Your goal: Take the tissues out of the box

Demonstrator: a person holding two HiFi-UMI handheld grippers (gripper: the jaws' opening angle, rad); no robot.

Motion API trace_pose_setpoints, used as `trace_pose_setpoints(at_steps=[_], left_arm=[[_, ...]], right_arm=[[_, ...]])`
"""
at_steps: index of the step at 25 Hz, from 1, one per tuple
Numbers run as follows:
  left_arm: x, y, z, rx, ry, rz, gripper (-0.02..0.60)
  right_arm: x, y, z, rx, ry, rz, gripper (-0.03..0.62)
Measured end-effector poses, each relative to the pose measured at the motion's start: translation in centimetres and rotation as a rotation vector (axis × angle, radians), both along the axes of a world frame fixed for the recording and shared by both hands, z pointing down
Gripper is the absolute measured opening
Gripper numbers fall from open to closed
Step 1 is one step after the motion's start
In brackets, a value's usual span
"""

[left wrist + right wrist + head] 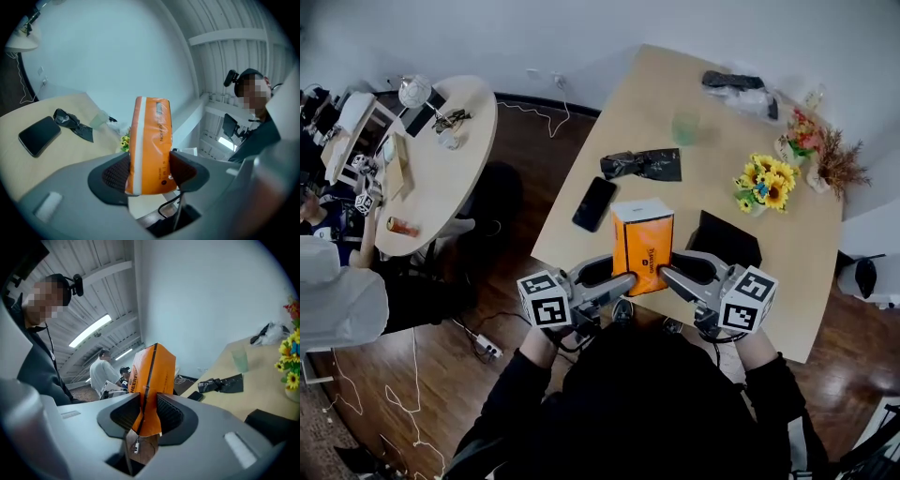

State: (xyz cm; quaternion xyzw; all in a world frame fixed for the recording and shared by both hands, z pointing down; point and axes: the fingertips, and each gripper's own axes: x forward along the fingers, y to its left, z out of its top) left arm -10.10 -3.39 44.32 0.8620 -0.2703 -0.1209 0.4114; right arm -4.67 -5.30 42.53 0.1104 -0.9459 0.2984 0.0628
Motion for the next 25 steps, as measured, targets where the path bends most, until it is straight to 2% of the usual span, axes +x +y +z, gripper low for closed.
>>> trace_pose_setpoints(at_steps=[3,6,8,12,16,25], left_arm=[[-1.1,-1.1,2.9,-0.061,-0.023,-0.033,0.259],[-2.8,-2.7,5.4,-0.093,-0.081,-0.091,0.261],[-4.4,-3.6,6.5,-0.115,-0.107,-0.143,0.259],[-8.3,-4.6,8.2,-0.168,-0.112,-0.234,0.256],[-9.9,-4.3,9.7,-0.205,-0.128,-0.248,0.252],[-9.8,-2.3,9.6,-0.223,-0.14,-0.206,0.241]], right_arm=[[-0.7,-1.1,2.9,-0.101,0.05,0.043,0.094],[-1.5,-2.4,5.8,-0.205,0.068,0.094,0.086],[-1.8,-3.3,7.5,-0.241,0.108,0.135,0.083],[-2.0,-4.6,10.8,-0.314,0.193,0.214,0.074],[-2.9,-4.8,14.2,-0.412,0.25,0.279,0.071],[-4.2,-5.5,18.4,-0.546,0.262,0.449,0.069]])
